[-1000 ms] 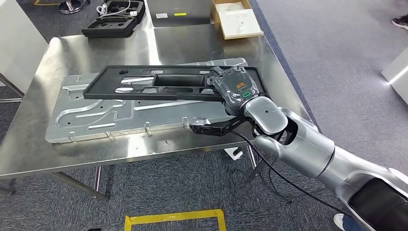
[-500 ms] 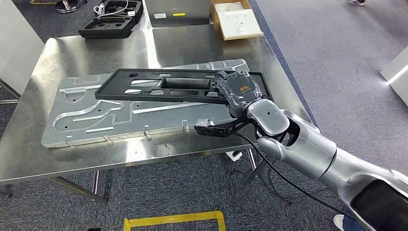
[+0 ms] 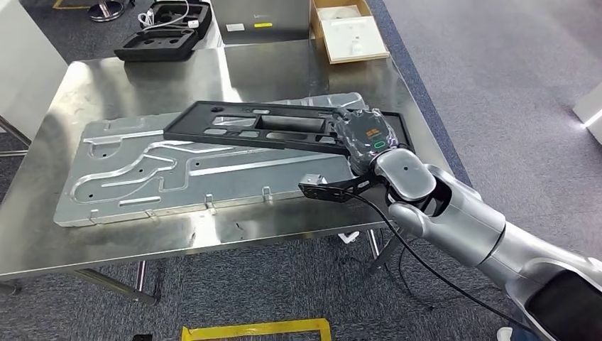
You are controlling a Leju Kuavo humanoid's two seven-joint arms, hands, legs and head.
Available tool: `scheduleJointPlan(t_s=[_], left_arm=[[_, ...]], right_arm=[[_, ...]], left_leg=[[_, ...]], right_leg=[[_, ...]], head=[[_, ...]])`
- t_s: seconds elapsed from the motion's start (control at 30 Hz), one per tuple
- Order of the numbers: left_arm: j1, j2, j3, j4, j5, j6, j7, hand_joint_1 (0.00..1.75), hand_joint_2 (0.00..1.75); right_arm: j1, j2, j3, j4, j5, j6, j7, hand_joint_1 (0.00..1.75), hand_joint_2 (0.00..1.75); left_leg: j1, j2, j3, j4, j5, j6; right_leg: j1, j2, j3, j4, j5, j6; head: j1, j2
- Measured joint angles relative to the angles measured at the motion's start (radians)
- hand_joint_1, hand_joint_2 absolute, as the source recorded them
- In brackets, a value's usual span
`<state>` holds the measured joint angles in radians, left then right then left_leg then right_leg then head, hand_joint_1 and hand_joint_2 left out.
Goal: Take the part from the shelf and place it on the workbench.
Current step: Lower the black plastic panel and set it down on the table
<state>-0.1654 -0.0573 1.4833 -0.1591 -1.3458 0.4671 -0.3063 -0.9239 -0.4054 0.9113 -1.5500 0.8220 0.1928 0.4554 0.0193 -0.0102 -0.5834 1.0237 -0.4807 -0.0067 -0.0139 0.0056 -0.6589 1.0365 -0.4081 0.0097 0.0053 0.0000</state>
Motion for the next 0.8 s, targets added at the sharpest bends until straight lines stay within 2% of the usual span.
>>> scheduleJointPlan(t_s=[0.07,0.17,0.2,0.23,0.27,0.33,0.37,0.4,0.5,0.57,0.6,0.67,0.7,0.73,0.77,0.8], left_arm=[[0.0,-0.001,0.0,0.0,0.004,-0.004,-0.014,0.0,1.75],[0.001,0.002,0.0,0.0,0.014,-0.033,-0.053,0.0,1.75],[0.002,0.002,0.0,0.0,0.017,-0.042,-0.069,0.0,1.75],[0.002,0.003,0.0,0.0,0.018,-0.049,-0.083,0.0,1.75],[0.002,0.003,0.0,0.0,0.018,-0.055,-0.094,0.0,1.75],[0.002,0.005,0.0,0.0,0.016,-0.065,-0.107,0.0,0.87],[0.001,0.007,0.0,0.0,0.015,-0.07,-0.111,0.0,0.44],[0.0,0.008,0.0,0.0,0.015,-0.072,-0.113,0.0,0.0],[0.0,0.009,0.0,0.0,0.016,-0.059,-0.113,0.0,0.0],[0.0,0.009,0.0,0.0,0.02,-0.038,-0.101,0.0,0.0],[0.0,0.009,0.0,0.0,0.024,-0.029,-0.092,0.0,0.0],[-0.001,0.009,0.001,0.0,0.033,-0.016,-0.074,0.0,0.0],[0.0,0.009,0.003,0.0,0.036,-0.013,-0.069,0.0,0.0],[0.001,0.009,0.004,0.0,0.04,-0.011,-0.064,0.0,0.0],[0.001,0.009,0.005,0.0,0.043,-0.008,-0.061,0.0,0.0],[0.001,0.009,0.006,0.0,0.045,-0.006,-0.057,0.0,0.0]], right_arm=[[0.003,-0.006,-0.002,0.006,-0.006,0.005,0.005,1.75,1.75],[0.012,-0.014,-0.005,0.017,-0.027,0.027,0.011,0.44,0.44],[0.017,-0.016,-0.005,0.021,-0.037,0.039,0.014,0.0,0.0],[0.023,-0.019,-0.005,0.026,-0.048,0.051,0.016,0.0,0.0],[0.028,-0.023,-0.005,0.031,-0.058,0.06,0.018,0.0,0.0],[0.033,-0.03,-0.005,0.041,-0.075,0.075,0.022,0.0,0.0],[0.034,-0.034,-0.006,0.046,-0.082,0.08,0.024,0.0,0.0],[0.035,-0.038,-0.007,0.053,-0.091,0.087,0.027,0.0,0.0],[0.041,-0.053,-0.012,0.078,-0.129,0.11,0.041,0.0,0.0],[0.044,-0.066,-0.016,0.099,-0.156,0.12,0.05,0.0,0.0],[0.046,-0.073,-0.017,0.112,-0.166,0.122,0.052,0.0,0.0],[0.053,-0.084,-0.018,0.137,-0.177,0.12,0.053,0.0,0.0],[0.059,-0.087,-0.018,0.147,-0.181,0.119,0.053,0.0,0.0],[0.064,-0.089,-0.018,0.155,-0.184,0.117,0.053,0.0,0.0],[0.067,-0.091,-0.018,0.161,-0.186,0.115,0.053,0.0,0.0],[0.068,-0.092,-0.018,0.166,-0.188,0.113,0.053,0.0,0.0]], left_leg=[[0.002,0.003,-0.018,0.045,-0.03,-0.006],[0.001,0.005,-0.114,0.229,-0.1,-0.007],[0.0,0.005,-0.141,0.271,-0.104,-0.006],[-0.001,0.005,-0.152,0.276,-0.088,-0.003],[-0.003,0.005,-0.143,0.242,-0.055,0.002],[-0.01,0.005,-0.09,0.114,0.02,0.019],[-0.014,0.006,-0.064,0.056,0.039,0.025],[-0.018,0.006,-0.049,0.022,0.046,0.03],[-0.019,0.006,-0.034,-0.007,0.047,0.035],[-0.013,0.007,-0.021,-0.026,0.055,0.042],[-0.01,0.007,-0.016,-0.033,0.058,0.044],[-0.01,0.006,-0.014,-0.034,0.058,0.047],[-0.01,0.006,-0.014,-0.032,0.057,0.047],[-0.009,0.006,-0.014,-0.029,0.054,0.046],[-0.006,0.007,-0.014,-0.025,0.051,0.043],[-0.004,0.006,-0.015,-0.018,0.047,0.038]], right_leg=[[-0.002,-0.001,0.007,-0.005,-0.002,-0.014],[0.004,0.0,0.015,-0.006,-0.008,-0.027],[0.007,0.0,0.018,-0.006,-0.01,-0.03],[0.01,0.001,0.021,-0.006,-0.013,-0.032],[0.012,0.002,0.026,-0.005,-0.016,-0.034],[0.018,0.003,0.036,-0.005,-0.022,-0.033],[0.02,0.004,0.037,-0.004,-0.025,-0.031],[0.02,0.004,0.037,-0.004,-0.026,-0.027],[0.015,0.004,0.036,-0.008,-0.026,-0.012],[0.014,0.004,0.025,0.023,-0.048,0.0],[0.012,0.003,0.004,0.068,-0.073,0.006],[0.005,0.003,-0.058,0.193,-0.123,0.016],[0.0,0.003,-0.083,0.237,-0.133,0.021],[-0.005,0.002,-0.093,0.248,-0.125,0.026],[-0.01,0.001,-0.081,0.219,-0.1,0.031],[-0.015,-0.001,-0.053,0.159,-0.066,0.037]], head=[[-0.002,0.0],[-0.005,0.0],[-0.006,0.0],[-0.006,0.0],[-0.006,0.0],[-0.005,0.0],[-0.004,0.0],[-0.004,0.0],[-0.004,0.0],[-0.001,0.0],[0.001,0.0],[0.002,0.0],[0.002,0.0],[0.002,0.0],[0.002,0.0],[0.002,0.0]])
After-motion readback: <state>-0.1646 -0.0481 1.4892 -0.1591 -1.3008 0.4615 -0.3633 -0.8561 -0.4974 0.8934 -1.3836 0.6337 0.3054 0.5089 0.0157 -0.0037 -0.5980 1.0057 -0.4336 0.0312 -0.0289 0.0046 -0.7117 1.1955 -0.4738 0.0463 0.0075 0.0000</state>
